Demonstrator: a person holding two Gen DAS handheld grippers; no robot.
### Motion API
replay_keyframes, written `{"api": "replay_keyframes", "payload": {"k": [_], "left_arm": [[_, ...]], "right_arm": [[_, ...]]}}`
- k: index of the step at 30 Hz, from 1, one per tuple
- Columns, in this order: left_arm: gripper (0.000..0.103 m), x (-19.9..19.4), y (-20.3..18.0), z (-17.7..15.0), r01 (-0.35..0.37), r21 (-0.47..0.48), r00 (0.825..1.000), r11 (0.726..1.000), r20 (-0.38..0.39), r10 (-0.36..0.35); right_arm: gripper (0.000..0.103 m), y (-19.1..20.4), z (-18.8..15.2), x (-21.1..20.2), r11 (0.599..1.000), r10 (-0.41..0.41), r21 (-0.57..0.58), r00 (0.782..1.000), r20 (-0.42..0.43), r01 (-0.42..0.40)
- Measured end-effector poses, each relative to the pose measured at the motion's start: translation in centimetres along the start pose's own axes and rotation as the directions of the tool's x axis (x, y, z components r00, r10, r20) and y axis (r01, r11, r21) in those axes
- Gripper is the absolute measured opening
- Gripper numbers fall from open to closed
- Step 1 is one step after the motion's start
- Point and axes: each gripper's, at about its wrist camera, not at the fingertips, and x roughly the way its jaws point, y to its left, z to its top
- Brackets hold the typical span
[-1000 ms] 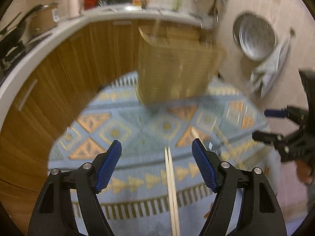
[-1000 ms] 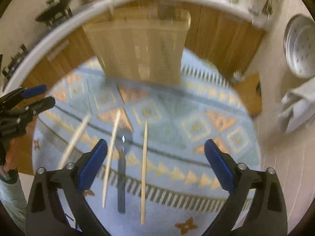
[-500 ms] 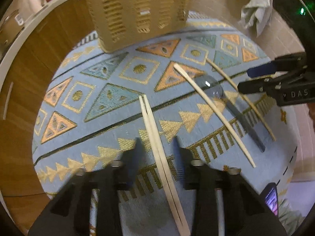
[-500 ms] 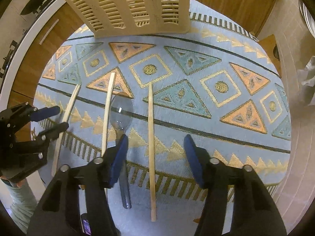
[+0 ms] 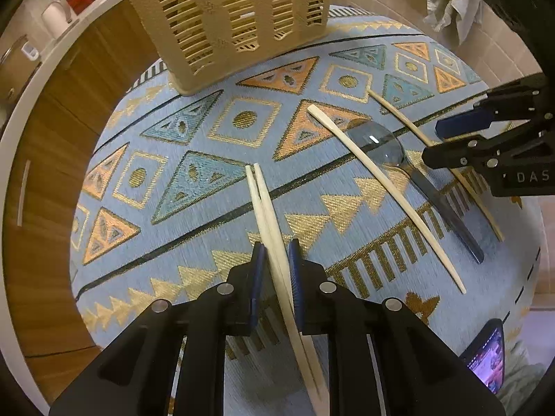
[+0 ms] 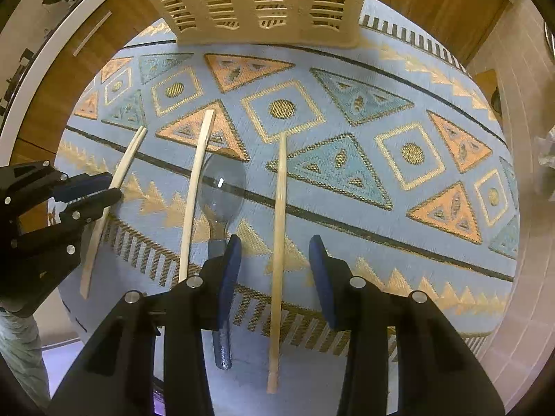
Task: Organize utensils
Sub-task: 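Grasp a pair of wooden chopsticks with the left tool while the right tool grasps a clear spoon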
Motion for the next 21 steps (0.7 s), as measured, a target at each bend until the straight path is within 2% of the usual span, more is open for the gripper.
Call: {"api": "replay_keyframes", "payload": {"k": [5,11,15,19,21], "left_arm": [[0.011,-0.2,0.9,0.2,-0.013,-0.048,1.0,0.999,0.012,0.014],[0.011,-0.6,3.3,0.0,0.017,-0.144,0.999,0.989,0.038,-0.011],[0.011,-0.8,4.0,-0.4,0.037,-0.168,0.999,0.985,0.04,-0.031],[0.011,-0.8,4.5,-0.6,0.073,-0.188,0.997,0.979,0.043,-0.066],[0.011,-0.8,5.2,-0.7,0.09,-0.2,0.996,0.976,0.044,-0.083]], "right_arm": [[0.037,0.6,-0.1,0.0,1.0,0.009,-0.006,1.0,0.01,-0.009],[0.037,2.3,-0.4,-0.9,0.998,0.046,-0.037,0.998,0.04,-0.045],[0.027,3.5,0.3,0.0,0.998,0.045,-0.052,0.999,0.016,-0.044],[0.027,3.9,1.0,0.7,0.998,0.038,-0.052,0.999,0.017,-0.037],[0.015,4.1,1.3,0.8,0.999,0.018,-0.051,1.0,0.02,-0.017]]}}
